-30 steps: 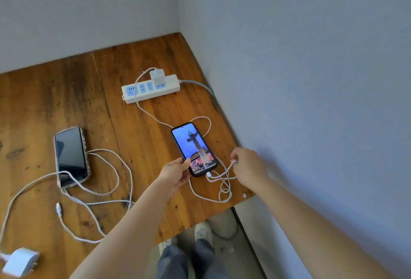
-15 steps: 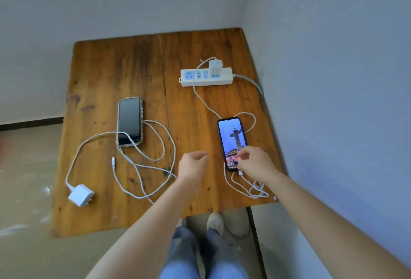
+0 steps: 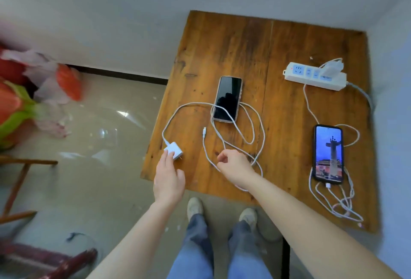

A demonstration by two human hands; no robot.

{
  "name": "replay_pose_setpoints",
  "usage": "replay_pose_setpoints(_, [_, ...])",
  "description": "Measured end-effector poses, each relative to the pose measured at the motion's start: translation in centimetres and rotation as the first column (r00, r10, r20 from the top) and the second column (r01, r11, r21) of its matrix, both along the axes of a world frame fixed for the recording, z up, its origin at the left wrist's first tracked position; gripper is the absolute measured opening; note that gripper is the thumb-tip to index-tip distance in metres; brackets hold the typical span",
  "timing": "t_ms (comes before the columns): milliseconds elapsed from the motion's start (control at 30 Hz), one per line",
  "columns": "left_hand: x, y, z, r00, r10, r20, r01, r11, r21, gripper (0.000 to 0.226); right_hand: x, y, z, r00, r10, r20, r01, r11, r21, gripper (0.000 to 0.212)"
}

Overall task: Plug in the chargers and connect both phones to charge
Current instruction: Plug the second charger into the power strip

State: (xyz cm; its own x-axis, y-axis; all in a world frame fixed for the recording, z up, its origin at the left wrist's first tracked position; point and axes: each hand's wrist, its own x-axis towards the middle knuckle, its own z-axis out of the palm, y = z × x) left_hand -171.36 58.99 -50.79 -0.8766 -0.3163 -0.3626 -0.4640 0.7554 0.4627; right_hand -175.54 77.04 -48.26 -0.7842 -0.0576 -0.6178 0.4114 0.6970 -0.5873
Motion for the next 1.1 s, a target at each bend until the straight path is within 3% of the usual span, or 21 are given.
replay_pose_setpoints(67, [0.4,-2.2,-0.9,0.995,0.007,0.099,-0.005,1.0,-0.024,0.059,-0.6,-3.2,-0.7,0.997,0.078,-0.015,-0.078,0.997,0.015,0.022])
replay_pose_setpoints(167, [0.6,-4.4,-2.2,0.975,-0.109,0.195,0.122,0.991,-0.057,0.061,-1.7,-7.6,-1.6,0.986,0.157,-0.06,-0.154,0.987,0.053,0.029])
replay_pose_setpoints(433, [1.1,-6.4,-3.4,0.909,-0.371,0.188,0.402,0.899,-0.173,0.065,-3.7,-14.3,-3.7,0.973,0.216,-0.083,-0.186,0.942,0.28,0.05])
replay_pose_setpoints(567, [0.4,-6.9,-3.3,0.847,-0.454,0.277,0.515,0.829,-0.216,0.065,-4.5,-14.6,-3.8,0.972,0.23,-0.04,-0.205,0.923,0.325,0.053])
replay_pose_setpoints(633, [0.1,-7.0,-2.9,0.794,-0.489,0.361,0.581,0.784,-0.217,0.069,-4.8,-14.1,-3.3,0.979,0.202,0.042,-0.205,0.937,0.283,0.051])
replay_pose_setpoints(767, [-1.5,-6.2,-1.3,0.722,-0.48,0.499,0.628,0.757,-0.181,0.072,-5.4,-11.8,-1.4,0.986,-0.013,0.167,0.013,1.0,0.002,0.039])
replay_pose_setpoints(933, [-3.8,-4.3,-0.2,0.565,-0.428,0.706,0.681,0.724,-0.107,0.076,-6.7,-7.3,2.8,0.985,-0.159,0.063,0.166,0.98,-0.112,0.031])
replay_pose_setpoints(1000, [-4.8,-2.9,0.1,0.487,-0.369,0.792,0.642,0.765,-0.039,0.08,-7.4,-4.8,4.5,0.983,-0.185,0.014,0.185,0.974,-0.134,0.027])
replay_pose_setpoints(1033, [-5.5,-2.1,0.3,0.491,-0.336,0.804,0.586,0.81,-0.02,0.083,-7.7,-3.3,5.3,0.982,-0.19,-0.019,0.185,0.972,-0.143,0.025])
replay_pose_setpoints(1100, [-7.4,0.0,0.8,0.621,-0.288,0.729,0.439,0.898,-0.019,0.091,-8.4,-0.1,6.9,0.974,-0.206,-0.091,0.189,0.967,-0.173,0.025])
